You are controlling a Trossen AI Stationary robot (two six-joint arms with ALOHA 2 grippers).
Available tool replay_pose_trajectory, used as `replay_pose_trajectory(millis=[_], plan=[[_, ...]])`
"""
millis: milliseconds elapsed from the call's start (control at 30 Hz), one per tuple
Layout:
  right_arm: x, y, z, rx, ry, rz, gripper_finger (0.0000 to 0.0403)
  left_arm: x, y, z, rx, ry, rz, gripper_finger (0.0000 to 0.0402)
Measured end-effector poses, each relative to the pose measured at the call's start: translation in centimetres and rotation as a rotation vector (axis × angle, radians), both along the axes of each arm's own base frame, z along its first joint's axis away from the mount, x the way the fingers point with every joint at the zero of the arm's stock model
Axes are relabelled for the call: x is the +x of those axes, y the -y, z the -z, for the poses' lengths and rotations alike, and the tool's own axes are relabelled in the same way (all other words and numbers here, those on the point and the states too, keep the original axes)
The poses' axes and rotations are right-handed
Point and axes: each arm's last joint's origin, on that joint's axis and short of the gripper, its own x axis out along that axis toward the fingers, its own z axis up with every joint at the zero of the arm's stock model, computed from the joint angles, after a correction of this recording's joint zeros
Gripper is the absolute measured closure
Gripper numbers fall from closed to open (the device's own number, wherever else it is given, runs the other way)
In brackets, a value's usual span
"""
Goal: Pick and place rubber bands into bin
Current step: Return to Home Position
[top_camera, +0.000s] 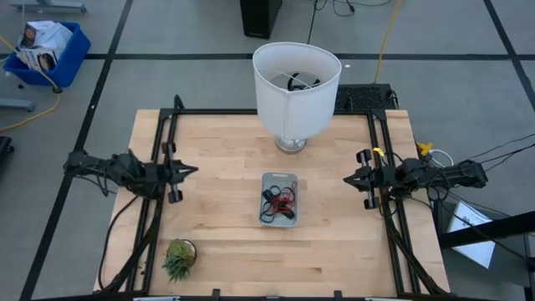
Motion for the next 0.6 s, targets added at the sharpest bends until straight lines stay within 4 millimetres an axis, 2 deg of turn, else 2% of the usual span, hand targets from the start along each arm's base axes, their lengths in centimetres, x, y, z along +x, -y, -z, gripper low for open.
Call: replay_pose_trajectory(millis=[167,400,600], plan=[[-0.1,0.0,0.3,-0.010,-0.023,-0.017,0.0403,-1.4,-0.3,0.4,-0.071,0.008,0.042,0.0401],[0.0,-0.1,0.6,0.035,-0.057,-0.034,0.0403,-0.3,0.0,3.8,-0.106,-0.086,0.069,0.0401],[0.1,0.0,1.1,0.057,-0.106,-0.023,0.0403,0.1,0.2,5.2,-0.138,-0.092,0.095,0.0401]])
